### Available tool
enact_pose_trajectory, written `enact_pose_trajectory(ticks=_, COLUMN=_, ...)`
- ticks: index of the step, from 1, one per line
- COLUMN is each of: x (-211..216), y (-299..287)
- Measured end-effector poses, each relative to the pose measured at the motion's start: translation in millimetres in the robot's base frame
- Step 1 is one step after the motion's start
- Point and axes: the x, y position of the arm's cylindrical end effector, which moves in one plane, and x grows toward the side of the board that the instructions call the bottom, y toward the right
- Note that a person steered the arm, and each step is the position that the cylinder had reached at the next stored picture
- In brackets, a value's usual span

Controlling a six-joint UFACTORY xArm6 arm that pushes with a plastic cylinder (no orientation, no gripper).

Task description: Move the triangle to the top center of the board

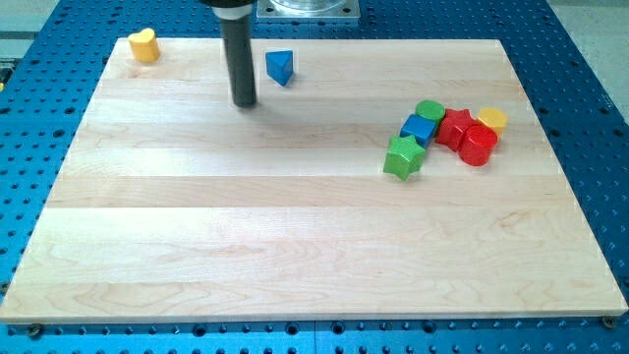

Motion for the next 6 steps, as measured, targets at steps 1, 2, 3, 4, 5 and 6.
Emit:
enact_pose_trajectory(ticks=1, x=-20, y=42)
enact_pose_trajectory(ticks=2, x=-32, y=51)
enact_pose_trajectory(ticks=3, x=-45, y=24)
enact_pose_trajectory(ticks=4, x=-51, y=93)
enact_pose_trajectory(ticks=5, x=-52, y=111)
enact_pose_trajectory(ticks=6, x=-18, y=79)
